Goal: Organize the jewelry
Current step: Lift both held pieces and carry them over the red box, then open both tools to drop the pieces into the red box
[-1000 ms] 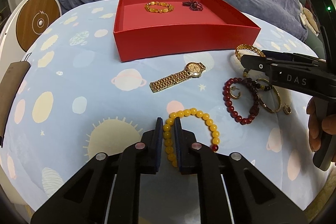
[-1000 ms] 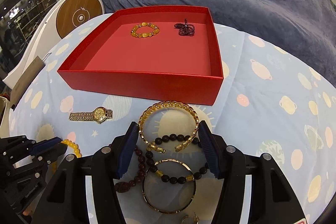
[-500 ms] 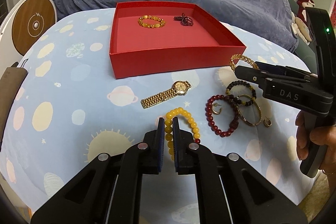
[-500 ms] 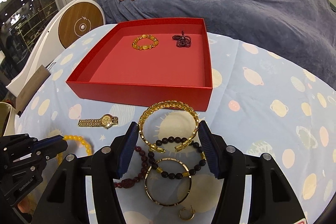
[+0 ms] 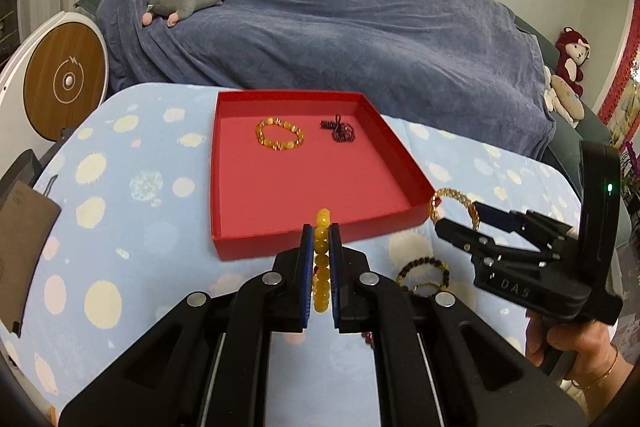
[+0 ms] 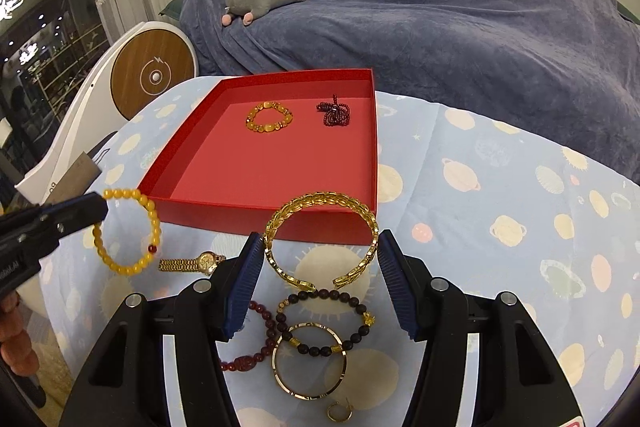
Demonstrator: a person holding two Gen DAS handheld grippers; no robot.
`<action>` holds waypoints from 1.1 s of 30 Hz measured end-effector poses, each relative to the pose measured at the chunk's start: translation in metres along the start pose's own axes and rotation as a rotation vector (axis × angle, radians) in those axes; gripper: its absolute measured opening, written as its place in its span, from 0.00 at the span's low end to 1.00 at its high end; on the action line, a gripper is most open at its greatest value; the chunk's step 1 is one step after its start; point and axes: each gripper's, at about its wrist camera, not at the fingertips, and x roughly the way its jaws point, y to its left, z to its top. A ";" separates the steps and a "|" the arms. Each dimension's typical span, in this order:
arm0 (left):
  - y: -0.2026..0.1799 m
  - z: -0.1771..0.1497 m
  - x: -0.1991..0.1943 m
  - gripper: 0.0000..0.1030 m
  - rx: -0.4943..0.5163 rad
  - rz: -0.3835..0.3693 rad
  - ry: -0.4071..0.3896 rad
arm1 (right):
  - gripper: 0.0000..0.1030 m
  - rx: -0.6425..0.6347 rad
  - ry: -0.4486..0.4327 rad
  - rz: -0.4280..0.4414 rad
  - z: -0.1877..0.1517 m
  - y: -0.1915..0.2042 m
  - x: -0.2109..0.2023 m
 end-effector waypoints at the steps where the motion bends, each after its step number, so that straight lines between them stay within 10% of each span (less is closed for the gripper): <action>1: -0.002 0.010 0.001 0.07 0.005 0.001 -0.012 | 0.54 0.009 -0.003 0.009 0.005 -0.001 0.000; 12: 0.004 0.082 0.069 0.07 0.044 0.042 -0.030 | 0.55 0.003 -0.028 0.008 0.083 0.004 0.050; 26: 0.027 0.088 0.147 0.08 0.024 0.061 0.051 | 0.56 0.032 0.064 0.008 0.097 -0.002 0.130; 30: 0.028 0.089 0.148 0.36 0.030 0.082 0.029 | 0.58 0.028 0.051 -0.009 0.098 -0.002 0.130; 33: 0.024 0.090 0.143 0.37 0.044 0.096 0.009 | 0.59 0.037 0.038 -0.007 0.096 -0.006 0.123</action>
